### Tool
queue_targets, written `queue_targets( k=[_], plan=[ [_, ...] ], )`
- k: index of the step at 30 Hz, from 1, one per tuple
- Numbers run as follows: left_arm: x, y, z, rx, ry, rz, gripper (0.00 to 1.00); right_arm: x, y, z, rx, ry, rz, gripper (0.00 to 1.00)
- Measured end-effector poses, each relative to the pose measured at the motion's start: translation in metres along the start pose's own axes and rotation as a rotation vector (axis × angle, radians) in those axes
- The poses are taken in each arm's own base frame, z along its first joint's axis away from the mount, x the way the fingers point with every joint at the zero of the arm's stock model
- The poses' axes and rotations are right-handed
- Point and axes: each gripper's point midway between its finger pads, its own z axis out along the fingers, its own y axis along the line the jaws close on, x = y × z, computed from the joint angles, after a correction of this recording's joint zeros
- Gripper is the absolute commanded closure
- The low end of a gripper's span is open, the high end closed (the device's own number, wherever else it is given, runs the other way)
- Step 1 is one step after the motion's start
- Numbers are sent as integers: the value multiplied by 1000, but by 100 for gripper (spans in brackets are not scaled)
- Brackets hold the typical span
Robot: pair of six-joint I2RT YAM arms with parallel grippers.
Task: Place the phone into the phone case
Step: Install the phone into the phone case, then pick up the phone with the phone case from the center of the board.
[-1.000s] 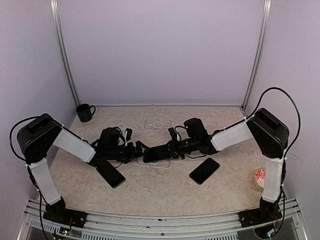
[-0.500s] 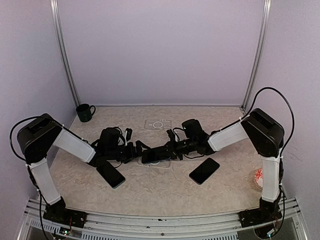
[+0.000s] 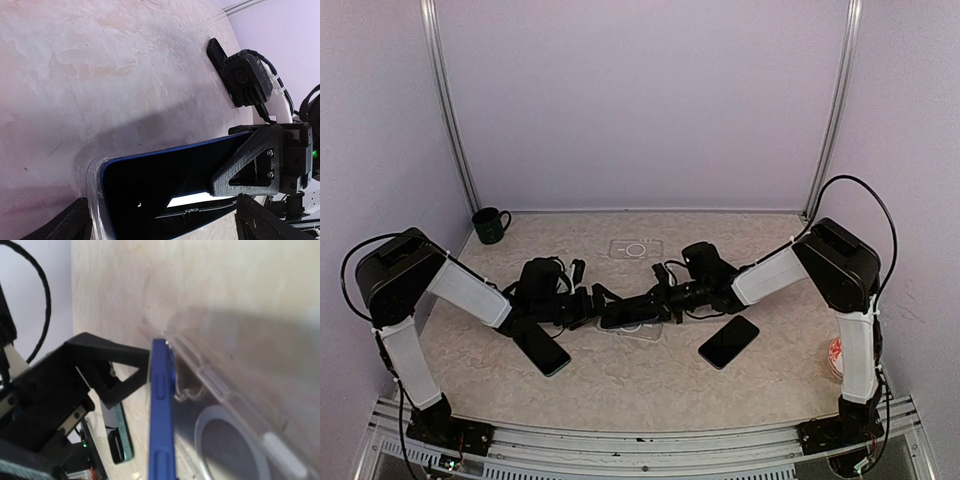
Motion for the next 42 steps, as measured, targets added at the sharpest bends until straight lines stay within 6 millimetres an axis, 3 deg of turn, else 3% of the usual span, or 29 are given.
queue_targets(
  k=[22,42],
  plan=[
    [9,-4,2,-11,-27,-18,3,6,-4,5,-72,11,108,100],
    [7,-3,2,-19,-40,-12,1,5,-7,8,-137,26,99,100]
  ],
)
